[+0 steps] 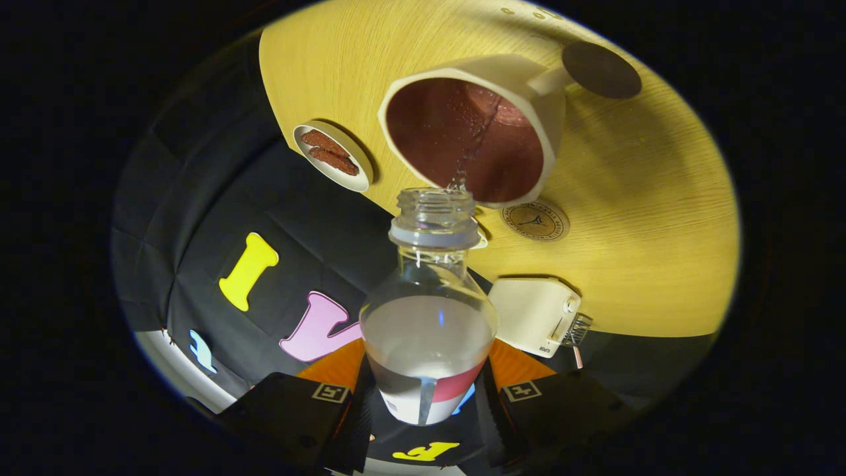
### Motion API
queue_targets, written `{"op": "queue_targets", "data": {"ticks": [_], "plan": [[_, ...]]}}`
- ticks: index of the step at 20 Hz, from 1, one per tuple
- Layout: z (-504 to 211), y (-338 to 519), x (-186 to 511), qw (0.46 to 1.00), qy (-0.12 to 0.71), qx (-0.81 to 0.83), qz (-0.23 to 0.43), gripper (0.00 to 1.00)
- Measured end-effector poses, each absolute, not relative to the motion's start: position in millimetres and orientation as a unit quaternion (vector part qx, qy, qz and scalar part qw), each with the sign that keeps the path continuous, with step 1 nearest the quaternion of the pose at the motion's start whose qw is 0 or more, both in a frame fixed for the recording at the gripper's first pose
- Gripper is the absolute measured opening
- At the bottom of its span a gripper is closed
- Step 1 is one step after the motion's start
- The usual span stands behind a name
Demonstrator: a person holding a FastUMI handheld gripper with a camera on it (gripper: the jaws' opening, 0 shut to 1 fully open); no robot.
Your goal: Take the bottle from table, then pour the juice into the cup, finally place the bottle on the coaster
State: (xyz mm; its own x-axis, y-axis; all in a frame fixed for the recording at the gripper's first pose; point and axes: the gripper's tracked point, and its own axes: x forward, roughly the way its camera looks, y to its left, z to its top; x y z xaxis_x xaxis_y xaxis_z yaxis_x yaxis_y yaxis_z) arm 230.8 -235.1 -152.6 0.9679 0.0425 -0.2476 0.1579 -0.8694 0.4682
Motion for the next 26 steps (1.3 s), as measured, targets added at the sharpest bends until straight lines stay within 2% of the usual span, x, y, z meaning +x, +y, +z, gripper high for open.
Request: {"op": "queue_targets", "data": {"ticks": [4, 9, 26], "plan": [[-151.1, -248.6, 229.8, 0.22, 0.02, 0.968, -0.119, 0.69], [-147.6, -251.8, 231.3, 0.198, 0.017, 0.973, -0.116, 0.69], [-146.0, -238.8, 228.3, 0.208, 0.019, 0.972, -0.11, 0.69]]}}
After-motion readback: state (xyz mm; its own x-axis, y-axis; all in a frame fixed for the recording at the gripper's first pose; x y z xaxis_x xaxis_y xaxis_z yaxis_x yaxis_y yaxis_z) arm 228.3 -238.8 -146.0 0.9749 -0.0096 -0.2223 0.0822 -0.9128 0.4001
